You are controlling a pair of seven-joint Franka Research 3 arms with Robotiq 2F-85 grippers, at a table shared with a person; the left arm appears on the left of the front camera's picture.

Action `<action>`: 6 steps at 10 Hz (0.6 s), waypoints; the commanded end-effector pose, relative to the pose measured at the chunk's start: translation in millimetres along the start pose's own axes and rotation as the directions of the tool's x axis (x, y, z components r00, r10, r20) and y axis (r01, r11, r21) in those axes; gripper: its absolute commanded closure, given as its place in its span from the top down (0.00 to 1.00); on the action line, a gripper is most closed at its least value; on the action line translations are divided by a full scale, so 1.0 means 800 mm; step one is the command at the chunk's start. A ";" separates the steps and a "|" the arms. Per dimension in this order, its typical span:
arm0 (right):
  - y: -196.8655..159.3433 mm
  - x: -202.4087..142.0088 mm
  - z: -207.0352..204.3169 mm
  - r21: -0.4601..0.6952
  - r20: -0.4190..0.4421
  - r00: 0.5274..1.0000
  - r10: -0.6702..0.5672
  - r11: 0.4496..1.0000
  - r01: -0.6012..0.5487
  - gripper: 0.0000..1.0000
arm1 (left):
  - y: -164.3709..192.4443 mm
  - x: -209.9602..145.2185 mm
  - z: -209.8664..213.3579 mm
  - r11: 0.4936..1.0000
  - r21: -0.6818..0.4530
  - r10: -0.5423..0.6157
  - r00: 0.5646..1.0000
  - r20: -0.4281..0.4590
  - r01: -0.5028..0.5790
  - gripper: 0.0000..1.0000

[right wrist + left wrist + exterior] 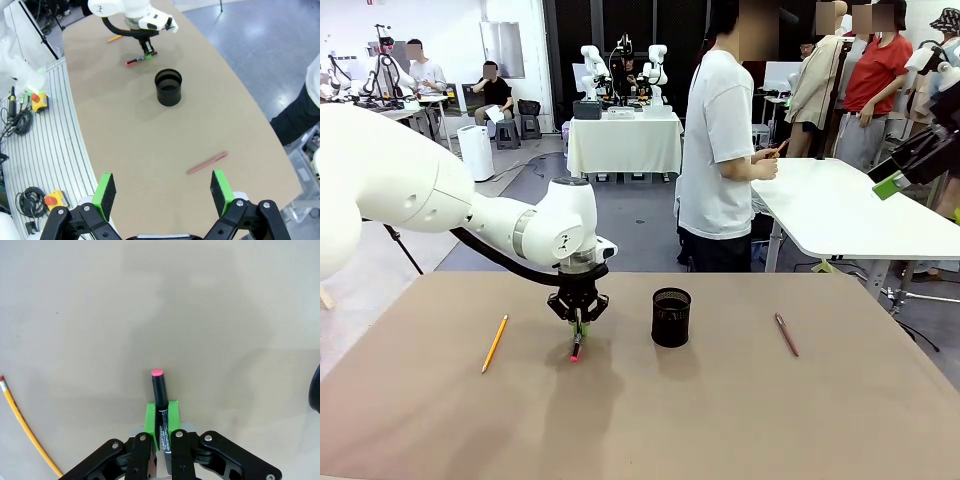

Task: Place the pens into the pen holder.
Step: Pick up a writing instrument from the table and place it into the Pen holder.

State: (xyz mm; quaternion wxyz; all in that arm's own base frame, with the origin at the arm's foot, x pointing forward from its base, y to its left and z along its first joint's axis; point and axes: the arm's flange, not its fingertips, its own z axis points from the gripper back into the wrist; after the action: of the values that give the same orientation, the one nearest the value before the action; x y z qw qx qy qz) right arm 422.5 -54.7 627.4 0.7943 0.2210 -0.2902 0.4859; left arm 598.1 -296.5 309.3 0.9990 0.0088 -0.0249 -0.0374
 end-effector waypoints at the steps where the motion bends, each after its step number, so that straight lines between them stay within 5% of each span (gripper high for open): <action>1: 0.000 0.003 0.002 0.001 -0.002 1.000 0.002 1.000 -0.002 1.00 | 0.016 0.001 0.004 1.000 -0.025 -0.008 1.000 -0.018 0.007 0.00; 3: 0.000 0.003 0.002 0.001 -0.002 1.000 0.002 1.000 -0.002 1.00 | 0.029 -0.006 0.020 0.984 -0.154 -0.095 0.995 -0.025 0.090 0.00; 6: 0.000 0.003 0.002 0.001 -0.002 1.000 0.002 1.000 -0.002 1.00 | 0.049 -0.034 0.073 0.937 -0.285 -0.183 0.979 0.090 0.201 0.00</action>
State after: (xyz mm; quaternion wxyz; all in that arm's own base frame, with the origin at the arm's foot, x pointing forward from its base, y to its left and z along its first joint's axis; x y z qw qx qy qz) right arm 422.6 -54.7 627.3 0.7944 0.2210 -0.2900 0.4858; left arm 594.8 -275.1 358.7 0.9870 -0.1039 -0.0384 -0.1163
